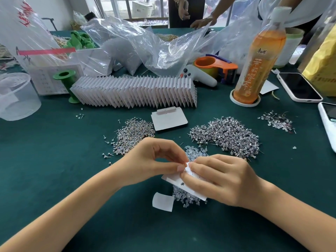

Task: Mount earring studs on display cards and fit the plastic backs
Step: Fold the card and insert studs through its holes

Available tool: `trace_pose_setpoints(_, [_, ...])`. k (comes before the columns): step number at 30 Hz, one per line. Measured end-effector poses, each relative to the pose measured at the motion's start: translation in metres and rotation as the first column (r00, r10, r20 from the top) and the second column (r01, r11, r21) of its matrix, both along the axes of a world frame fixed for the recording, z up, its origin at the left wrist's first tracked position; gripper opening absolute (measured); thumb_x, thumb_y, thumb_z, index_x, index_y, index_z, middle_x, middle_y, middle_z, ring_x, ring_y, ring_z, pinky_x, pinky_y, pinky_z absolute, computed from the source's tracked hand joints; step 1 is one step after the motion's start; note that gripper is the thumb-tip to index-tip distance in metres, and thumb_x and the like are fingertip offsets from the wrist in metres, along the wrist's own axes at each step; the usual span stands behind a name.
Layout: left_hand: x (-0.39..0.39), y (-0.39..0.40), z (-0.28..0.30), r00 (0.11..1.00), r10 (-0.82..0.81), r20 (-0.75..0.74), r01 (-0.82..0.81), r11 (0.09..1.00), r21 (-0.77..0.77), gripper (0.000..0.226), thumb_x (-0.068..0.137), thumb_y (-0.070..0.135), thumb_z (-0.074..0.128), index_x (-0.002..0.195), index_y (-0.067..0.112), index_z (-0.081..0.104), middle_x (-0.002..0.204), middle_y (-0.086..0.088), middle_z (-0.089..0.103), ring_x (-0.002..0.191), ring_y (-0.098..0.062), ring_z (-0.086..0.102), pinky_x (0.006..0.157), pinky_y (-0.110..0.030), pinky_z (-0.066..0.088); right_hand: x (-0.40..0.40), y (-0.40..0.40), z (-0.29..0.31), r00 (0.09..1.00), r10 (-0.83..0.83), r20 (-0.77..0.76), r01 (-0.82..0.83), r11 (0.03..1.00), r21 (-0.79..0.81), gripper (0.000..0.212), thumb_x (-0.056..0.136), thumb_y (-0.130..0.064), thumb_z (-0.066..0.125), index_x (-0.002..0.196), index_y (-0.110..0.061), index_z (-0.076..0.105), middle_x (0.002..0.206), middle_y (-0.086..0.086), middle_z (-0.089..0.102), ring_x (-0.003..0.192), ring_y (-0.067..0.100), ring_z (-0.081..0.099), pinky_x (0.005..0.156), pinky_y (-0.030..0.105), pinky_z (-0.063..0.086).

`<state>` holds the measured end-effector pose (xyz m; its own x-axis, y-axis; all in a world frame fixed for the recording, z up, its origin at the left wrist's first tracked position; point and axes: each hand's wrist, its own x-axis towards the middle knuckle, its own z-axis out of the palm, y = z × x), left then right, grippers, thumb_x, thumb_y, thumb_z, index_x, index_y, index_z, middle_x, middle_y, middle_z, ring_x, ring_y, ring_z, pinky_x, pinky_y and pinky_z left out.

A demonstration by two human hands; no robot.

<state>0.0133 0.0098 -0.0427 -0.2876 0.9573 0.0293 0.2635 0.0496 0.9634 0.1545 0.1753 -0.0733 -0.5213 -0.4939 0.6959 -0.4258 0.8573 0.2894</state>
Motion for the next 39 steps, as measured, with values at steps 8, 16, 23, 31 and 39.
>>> trace_pose_setpoints(8, [0.0006, 0.0008, 0.0029, 0.998, -0.036, -0.047, 0.036, 0.999, 0.001, 0.013, 0.079, 0.004, 0.073, 0.089, 0.012, 0.071, 0.088, -0.003, 0.073, 0.084, -0.015, 0.07, 0.079, -0.018, 0.051, 0.0006, -0.0012, -0.0011, 1.0, 0.003, -0.021, -0.003, 1.0, -0.004, 0.007, 0.077, -0.009, 0.077, 0.081, -0.014, 0.076, 0.073, 0.004, 0.068, 0.068, 0.019, 0.066, 0.057, 0.029, 0.053])
trace_pose_setpoints(16, [0.0015, 0.0002, 0.0041, 1.0, -0.014, 0.0, 0.014, 1.0, -0.011, 0.014, 0.08, 0.009, 0.072, 0.094, 0.012, 0.071, 0.087, 0.0, 0.071, 0.083, -0.015, 0.066, 0.077, -0.028, 0.054, 0.0009, 0.0001, -0.0017, 1.0, 0.0, -0.008, 0.0, 1.0, -0.013, 0.012, 0.073, -0.01, 0.08, 0.084, -0.015, 0.076, 0.075, 0.003, 0.07, 0.071, 0.018, 0.067, 0.059, 0.028, 0.054])
trace_pose_setpoints(23, [0.0029, 0.0, 0.0042, 0.999, 0.011, 0.041, -0.01, 1.0, -0.024, 0.014, 0.081, 0.003, 0.07, 0.09, 0.014, 0.071, 0.086, -0.005, 0.072, 0.081, -0.015, 0.067, 0.075, -0.024, 0.053, 0.0001, 0.0004, -0.0019, 1.0, -0.004, 0.018, 0.004, 1.0, -0.005, 0.016, 0.074, -0.008, 0.079, 0.088, -0.016, 0.077, 0.072, 0.001, 0.068, 0.067, 0.019, 0.066, 0.055, 0.028, 0.052])
trace_pose_setpoints(31, [0.0059, -0.0006, 0.0055, 0.996, 0.015, -0.087, -0.017, 1.0, -0.02, 0.015, 0.081, 0.001, 0.071, 0.094, 0.009, 0.07, 0.083, -0.004, 0.071, 0.076, -0.014, 0.067, 0.075, -0.023, 0.053, -0.0001, -0.0014, -0.004, 1.0, -0.014, 0.011, 0.014, 1.0, -0.016, 0.017, 0.076, -0.006, 0.077, 0.091, -0.015, 0.074, 0.068, 0.001, 0.065, 0.064, 0.019, 0.065, 0.051, 0.028, 0.05])
trace_pose_setpoints(39, [0.0084, -0.0005, 0.0059, 0.989, 0.019, -0.15, -0.022, 1.0, -0.02, 0.016, 0.08, 0.003, 0.072, 0.094, 0.01, 0.071, 0.084, -0.003, 0.072, 0.076, -0.013, 0.067, 0.075, -0.023, 0.053, 0.0005, -0.0041, -0.0024, 0.999, -0.037, -0.006, 0.037, 0.999, 0.001, 0.014, 0.077, -0.005, 0.074, 0.082, -0.017, 0.076, 0.064, 0.0, 0.062, 0.06, 0.018, 0.062, 0.048, 0.027, 0.048])
